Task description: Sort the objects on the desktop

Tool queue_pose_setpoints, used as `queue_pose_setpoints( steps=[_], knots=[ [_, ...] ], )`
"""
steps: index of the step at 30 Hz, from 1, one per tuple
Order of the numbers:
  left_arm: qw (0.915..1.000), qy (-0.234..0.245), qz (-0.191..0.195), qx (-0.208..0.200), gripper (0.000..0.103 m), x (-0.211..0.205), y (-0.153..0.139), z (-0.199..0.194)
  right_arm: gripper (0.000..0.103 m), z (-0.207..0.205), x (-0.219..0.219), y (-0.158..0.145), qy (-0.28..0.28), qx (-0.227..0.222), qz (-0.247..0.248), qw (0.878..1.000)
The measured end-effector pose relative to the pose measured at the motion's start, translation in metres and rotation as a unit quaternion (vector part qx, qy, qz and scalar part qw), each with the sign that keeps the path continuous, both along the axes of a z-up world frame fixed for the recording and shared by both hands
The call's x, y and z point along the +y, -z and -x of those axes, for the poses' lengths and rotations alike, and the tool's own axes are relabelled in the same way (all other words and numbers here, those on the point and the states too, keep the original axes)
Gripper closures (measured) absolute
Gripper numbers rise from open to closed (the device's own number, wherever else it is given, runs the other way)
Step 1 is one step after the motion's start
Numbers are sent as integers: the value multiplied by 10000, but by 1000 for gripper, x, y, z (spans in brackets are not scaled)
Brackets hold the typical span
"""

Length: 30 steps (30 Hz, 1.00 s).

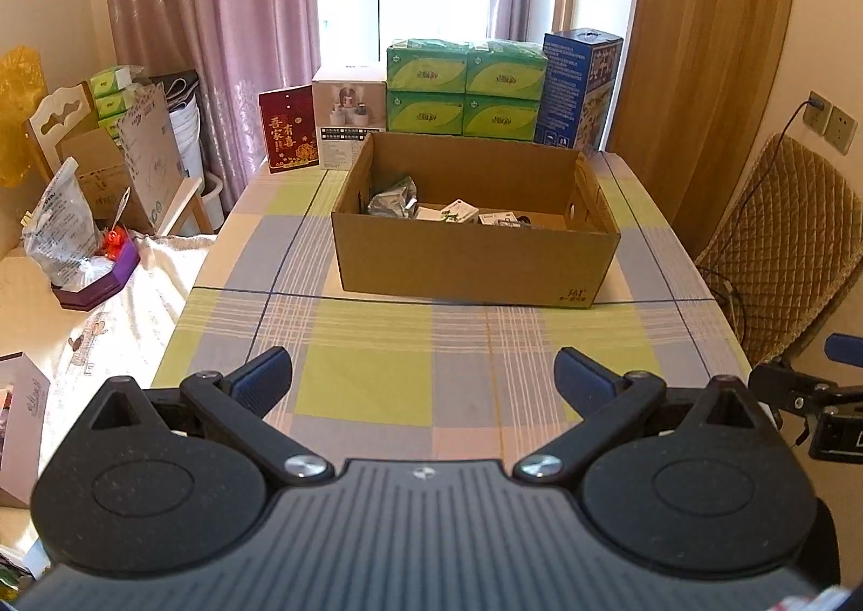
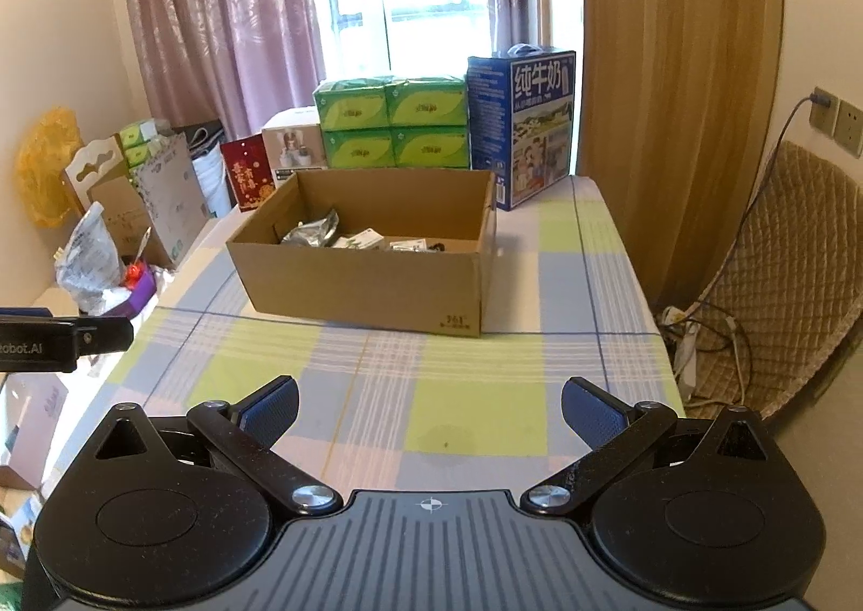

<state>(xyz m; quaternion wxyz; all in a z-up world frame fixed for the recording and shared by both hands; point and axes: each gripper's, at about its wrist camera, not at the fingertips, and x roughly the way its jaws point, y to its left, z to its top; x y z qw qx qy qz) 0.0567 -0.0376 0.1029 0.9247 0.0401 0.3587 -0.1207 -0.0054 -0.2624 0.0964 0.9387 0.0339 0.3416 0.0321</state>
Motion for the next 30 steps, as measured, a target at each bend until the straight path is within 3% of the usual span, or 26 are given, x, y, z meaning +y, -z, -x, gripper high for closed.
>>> queue_pose_setpoints(
  steps=[30],
  knots=[
    [9999, 137, -10, -73, 1, -3, 15, 14, 2, 5, 7, 14, -3, 104, 119, 9999]
  ],
)
